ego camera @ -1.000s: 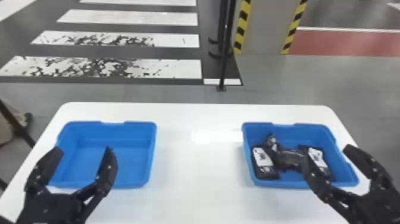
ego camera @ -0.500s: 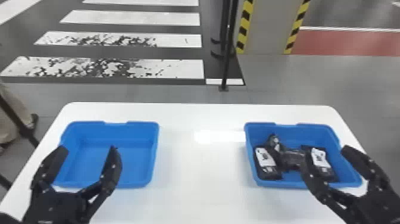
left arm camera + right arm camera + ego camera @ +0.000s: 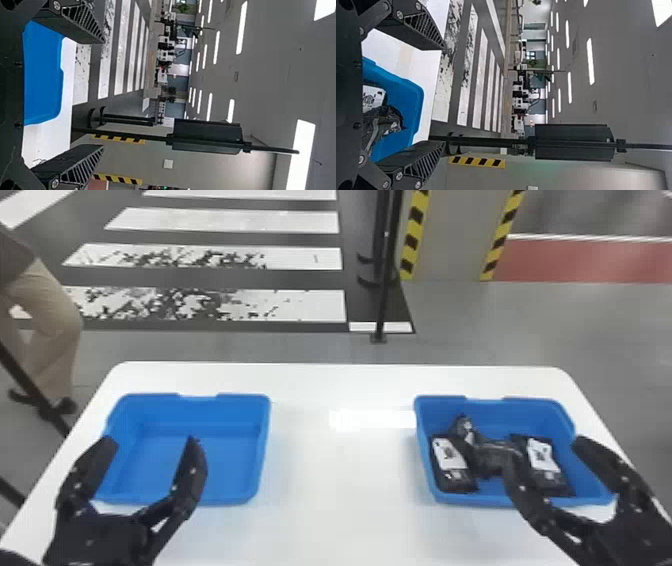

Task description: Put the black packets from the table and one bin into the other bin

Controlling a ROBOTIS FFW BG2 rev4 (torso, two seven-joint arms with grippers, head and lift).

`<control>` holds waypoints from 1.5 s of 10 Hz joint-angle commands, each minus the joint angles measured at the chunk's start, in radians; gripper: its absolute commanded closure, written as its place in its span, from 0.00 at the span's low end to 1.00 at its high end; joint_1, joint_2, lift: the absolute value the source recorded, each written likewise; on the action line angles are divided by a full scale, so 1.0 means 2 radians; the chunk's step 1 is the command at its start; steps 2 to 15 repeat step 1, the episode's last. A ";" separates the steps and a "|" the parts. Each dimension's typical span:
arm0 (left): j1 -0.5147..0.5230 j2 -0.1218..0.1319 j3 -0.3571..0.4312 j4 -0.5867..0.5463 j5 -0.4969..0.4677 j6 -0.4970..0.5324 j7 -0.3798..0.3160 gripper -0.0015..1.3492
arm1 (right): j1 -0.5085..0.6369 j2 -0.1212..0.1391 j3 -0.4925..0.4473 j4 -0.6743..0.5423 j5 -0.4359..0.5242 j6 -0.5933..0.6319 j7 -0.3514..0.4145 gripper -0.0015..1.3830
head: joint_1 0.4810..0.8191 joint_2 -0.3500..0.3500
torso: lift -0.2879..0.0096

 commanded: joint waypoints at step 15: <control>-0.002 0.002 -0.003 0.004 0.001 0.000 0.000 0.07 | 0.000 0.000 0.000 0.001 0.001 0.000 0.000 0.13 | 0.63 0.47 | 0.60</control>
